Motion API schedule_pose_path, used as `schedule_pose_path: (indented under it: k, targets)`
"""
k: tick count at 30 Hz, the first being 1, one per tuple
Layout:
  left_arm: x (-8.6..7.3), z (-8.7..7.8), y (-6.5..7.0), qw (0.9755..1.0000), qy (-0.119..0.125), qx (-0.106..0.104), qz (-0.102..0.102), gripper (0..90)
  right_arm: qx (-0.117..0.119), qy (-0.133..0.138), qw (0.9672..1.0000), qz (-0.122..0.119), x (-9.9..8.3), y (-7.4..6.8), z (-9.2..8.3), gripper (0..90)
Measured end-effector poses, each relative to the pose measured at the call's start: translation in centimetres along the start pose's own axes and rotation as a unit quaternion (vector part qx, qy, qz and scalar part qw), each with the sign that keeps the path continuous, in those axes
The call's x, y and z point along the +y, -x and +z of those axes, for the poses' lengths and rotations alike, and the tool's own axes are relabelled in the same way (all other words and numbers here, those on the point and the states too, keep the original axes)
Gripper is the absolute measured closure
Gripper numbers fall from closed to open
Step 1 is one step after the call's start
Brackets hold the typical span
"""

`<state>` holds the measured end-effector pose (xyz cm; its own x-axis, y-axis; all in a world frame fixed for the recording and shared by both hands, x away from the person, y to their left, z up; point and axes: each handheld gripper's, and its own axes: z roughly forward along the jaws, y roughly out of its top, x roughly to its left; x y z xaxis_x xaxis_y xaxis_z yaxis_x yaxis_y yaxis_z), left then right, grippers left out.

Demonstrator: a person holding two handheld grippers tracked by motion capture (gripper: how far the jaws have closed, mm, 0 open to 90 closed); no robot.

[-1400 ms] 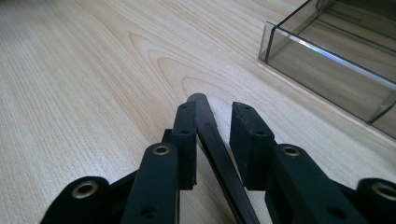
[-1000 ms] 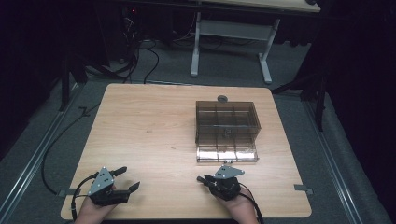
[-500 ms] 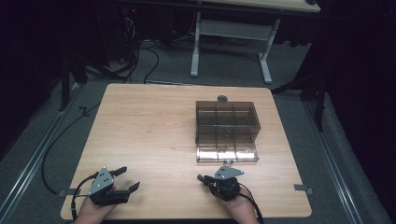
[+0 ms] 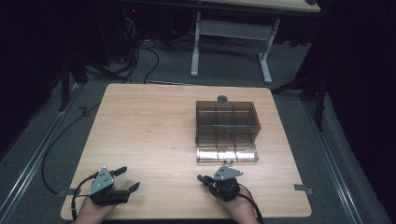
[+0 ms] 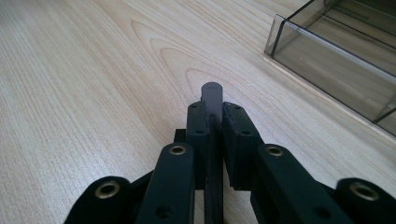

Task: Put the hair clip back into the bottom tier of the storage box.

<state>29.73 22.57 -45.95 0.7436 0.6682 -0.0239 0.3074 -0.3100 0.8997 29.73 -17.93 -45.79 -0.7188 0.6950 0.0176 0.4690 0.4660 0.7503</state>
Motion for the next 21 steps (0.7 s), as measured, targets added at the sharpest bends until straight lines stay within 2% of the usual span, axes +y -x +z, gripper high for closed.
schedule_pose_path:
  k: [5,13,16,21]
  targets:
    - [0.0,0.0,0.0,1.0,0.0,0.0,0.001,23.1,-0.006,0.008,0.9999,0.003,0.0,0.1,-0.5,81.8]
    - [0.0,0.0,0.0,1.0,0.0,0.0,0.002,23.1,-0.025,0.021,0.9992,0.02,-0.6,1.1,-2.0,81.8]
    - [0.0,0.0,0.0,1.0,0.001,0.001,0.002,23.1,-0.037,0.027,0.9982,0.038,-1.2,1.9,-2.9,81.8]
    - [0.0,0.0,0.0,1.0,0.001,0.0,0.002,23.1,-0.057,0.024,0.9969,0.049,-1.9,2.6,-3.8,81.8]
